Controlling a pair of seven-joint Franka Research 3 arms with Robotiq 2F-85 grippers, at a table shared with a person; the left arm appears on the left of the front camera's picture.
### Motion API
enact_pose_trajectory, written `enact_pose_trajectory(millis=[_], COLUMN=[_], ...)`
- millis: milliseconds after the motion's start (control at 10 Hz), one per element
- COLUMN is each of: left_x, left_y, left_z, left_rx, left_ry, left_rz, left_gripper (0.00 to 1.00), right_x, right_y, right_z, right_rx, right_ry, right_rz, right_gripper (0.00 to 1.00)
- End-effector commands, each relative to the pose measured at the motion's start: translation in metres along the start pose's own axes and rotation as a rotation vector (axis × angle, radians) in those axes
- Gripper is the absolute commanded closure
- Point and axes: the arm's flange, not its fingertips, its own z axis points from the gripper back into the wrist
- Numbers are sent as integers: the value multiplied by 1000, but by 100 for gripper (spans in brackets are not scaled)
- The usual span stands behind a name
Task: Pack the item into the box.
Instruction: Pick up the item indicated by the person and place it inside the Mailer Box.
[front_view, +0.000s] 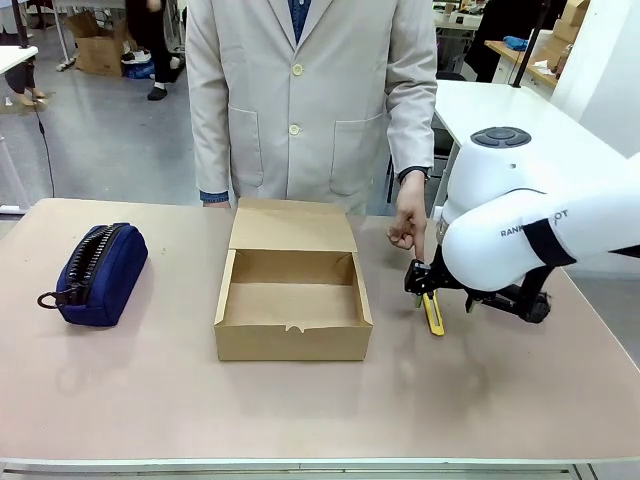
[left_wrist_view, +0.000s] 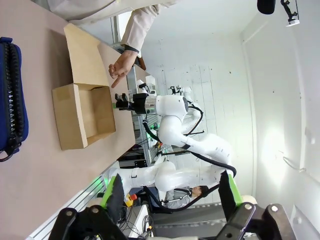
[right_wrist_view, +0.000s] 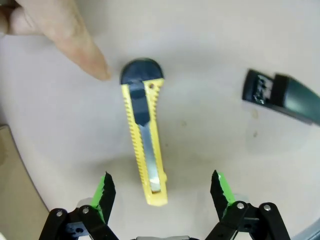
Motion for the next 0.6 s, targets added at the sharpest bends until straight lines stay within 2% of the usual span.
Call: enact_pose_trajectory(millis=[0, 200, 500], left_x=[-2, -2, -2], left_y=[-1, -1, -1], left_z=[1, 1, 1], left_rx=[-11, -11, -11], left_ry=[10, 10, 10], left_rz=[-21, -21, -21], left_gripper=[0, 0, 0], right_x=[16, 20, 23], right_y=[8, 8, 7], right_z=[-11, -15, -19], right_rx=[18, 56, 44], right_ry=[-6, -2, 16], right_rz=[54, 102, 98], right_gripper=[0, 0, 0])
